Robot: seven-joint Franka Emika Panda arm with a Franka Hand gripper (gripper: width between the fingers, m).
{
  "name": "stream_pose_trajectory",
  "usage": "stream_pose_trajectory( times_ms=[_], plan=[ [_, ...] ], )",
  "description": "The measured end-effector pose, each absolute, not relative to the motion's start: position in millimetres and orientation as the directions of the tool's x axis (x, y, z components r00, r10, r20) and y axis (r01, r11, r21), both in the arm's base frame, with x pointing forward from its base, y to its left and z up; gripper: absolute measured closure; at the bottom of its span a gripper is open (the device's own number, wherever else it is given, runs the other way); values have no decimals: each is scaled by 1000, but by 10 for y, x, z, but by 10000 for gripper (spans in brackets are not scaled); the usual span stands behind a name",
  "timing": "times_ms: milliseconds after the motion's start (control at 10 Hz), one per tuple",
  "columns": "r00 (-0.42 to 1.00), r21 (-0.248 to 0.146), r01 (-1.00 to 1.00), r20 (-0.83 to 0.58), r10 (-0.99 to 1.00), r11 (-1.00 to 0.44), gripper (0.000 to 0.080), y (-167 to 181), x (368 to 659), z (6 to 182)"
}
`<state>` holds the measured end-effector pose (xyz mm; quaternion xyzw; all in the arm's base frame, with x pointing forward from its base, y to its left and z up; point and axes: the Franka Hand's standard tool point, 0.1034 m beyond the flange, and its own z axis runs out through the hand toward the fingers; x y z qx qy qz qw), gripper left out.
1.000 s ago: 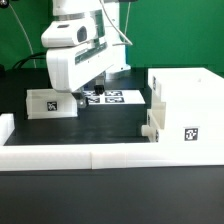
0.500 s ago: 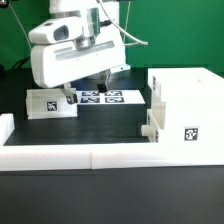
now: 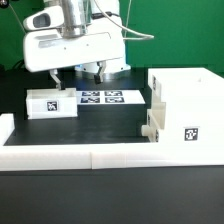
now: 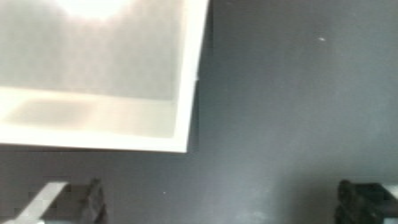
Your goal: Assemble drawer
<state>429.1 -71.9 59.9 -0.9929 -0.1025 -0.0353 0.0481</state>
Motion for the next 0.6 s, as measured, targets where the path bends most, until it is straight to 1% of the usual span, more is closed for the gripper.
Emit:
stream_pose_trajectory(
  times_ms=[200,300,400,600],
  plan=[
    [993,-98,99,70,92,-990,150,-711,4291,597],
    [998,-110,-8,60,-14,-994,150,-702,4290,596],
    [998,-107,-7,63,-13,-994,150,-711,4283,593],
    [998,-90,-24,64,-29,-996,150,-786,4110,517]
  ],
)
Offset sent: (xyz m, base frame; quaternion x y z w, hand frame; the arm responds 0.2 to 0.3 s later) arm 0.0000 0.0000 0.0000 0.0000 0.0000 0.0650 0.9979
